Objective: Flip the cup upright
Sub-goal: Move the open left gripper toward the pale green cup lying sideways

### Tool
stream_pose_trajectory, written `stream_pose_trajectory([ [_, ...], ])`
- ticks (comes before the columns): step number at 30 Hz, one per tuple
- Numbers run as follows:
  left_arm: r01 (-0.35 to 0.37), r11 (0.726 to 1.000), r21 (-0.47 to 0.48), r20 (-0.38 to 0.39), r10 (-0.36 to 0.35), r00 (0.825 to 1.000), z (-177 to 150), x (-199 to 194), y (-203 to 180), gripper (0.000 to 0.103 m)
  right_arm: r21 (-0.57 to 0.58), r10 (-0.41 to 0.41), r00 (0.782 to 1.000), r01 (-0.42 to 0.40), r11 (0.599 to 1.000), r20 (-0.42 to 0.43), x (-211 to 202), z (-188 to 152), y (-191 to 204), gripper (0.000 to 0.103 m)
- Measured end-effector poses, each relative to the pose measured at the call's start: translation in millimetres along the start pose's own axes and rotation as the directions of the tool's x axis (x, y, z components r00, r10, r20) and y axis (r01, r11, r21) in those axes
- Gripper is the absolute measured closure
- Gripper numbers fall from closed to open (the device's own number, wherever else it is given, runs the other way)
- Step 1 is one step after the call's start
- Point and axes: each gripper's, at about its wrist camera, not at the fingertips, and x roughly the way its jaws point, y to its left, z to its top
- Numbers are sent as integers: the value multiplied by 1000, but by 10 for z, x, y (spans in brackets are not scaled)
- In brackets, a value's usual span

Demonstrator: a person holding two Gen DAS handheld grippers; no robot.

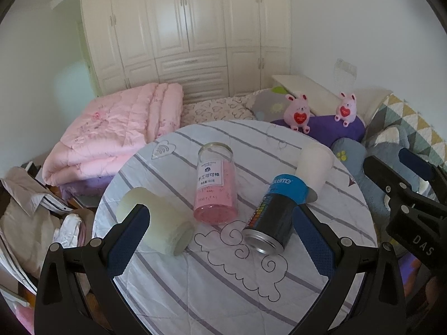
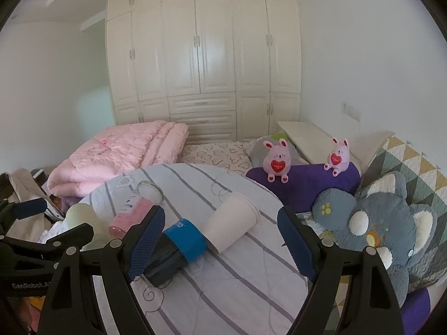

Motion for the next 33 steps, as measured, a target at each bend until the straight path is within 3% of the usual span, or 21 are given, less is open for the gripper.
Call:
stream_pose_trajectory([
  [16, -77, 991, -108, -69, 70, 995, 27, 227, 423, 0, 1, 57, 996, -57, 998, -64, 351, -3, 128, 19],
  [21, -93, 968, -235, -132, 63, 989, -15, 376, 752, 0, -23, 85, 994, -87, 996, -69, 453, 19, 283, 19],
  [27, -124, 953, -276, -196, 71, 978, -71, 600, 950, 0, -65, 127, 988, -133, 989, -90, 644, 65, 548, 19],
  [33, -120, 919, -375, -276, 12, 961, -118, 915, 1188, 0, -103, 143, 983, -155, 983, -113, 847, 107, 788, 19],
])
